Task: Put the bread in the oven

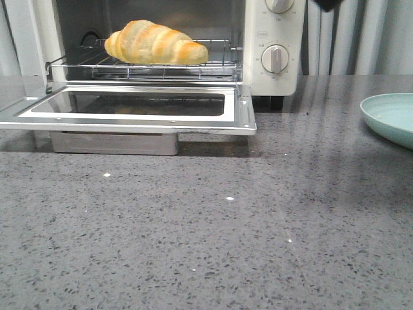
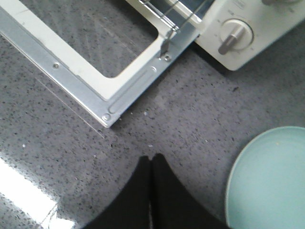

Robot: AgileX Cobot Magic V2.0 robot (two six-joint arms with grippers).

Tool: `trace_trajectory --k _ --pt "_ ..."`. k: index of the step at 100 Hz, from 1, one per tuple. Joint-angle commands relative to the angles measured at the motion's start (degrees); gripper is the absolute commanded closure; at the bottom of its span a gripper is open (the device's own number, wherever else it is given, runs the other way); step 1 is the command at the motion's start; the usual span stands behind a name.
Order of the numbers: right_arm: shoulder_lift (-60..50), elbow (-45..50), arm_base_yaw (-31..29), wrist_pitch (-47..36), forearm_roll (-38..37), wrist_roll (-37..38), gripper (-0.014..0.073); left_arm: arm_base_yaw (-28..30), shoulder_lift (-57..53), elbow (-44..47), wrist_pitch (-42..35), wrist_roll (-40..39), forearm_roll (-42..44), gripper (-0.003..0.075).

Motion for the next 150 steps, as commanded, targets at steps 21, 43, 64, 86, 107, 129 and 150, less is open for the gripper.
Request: trace_trajectory --k 21,43,64,86,107,129,150 --pt "-14.6 11.3 -9.6 -6.7 2.5 0.1 0.0669 0.1 -1.5 0.2 -4.2 0.0 -0.5 0.0741" --pt "-28.1 25.0 -19.1 -14.3 5.0 0.1 0.0669 0.1 -1.5 0.2 -4.2 0.0 -0.5 0.0741" --pt "-41.5 36.6 -28.4 -20.4 9.0 0.1 0.0669 0.1 -1.5 0.2 -4.2 0.0 -0.5 0.0742" --pt "-51.3 41.6 -36.3 -21.8 9.8 0.1 0.0669 0.1 -1.5 0.2 -4.2 0.0 -0.5 0.0742" --pt "-57.2 44.8 -41.0 -22.8 9.8 0.1 0.0669 0.1 -1.5 0.2 -4.2 0.0 -0.5 0.0741" --pt "-62.6 50.5 -41.1 -32.5 9.8 0.1 0.0669 0.1 -1.5 0.2 -4.2 0.0 -0.5 0.0741" --pt "-65.7 58.1 -41.1 -42.7 9.8 -0.3 0.0669 0.1 -1.5 0.2 -4.2 0.0 -0.5 0.0741"
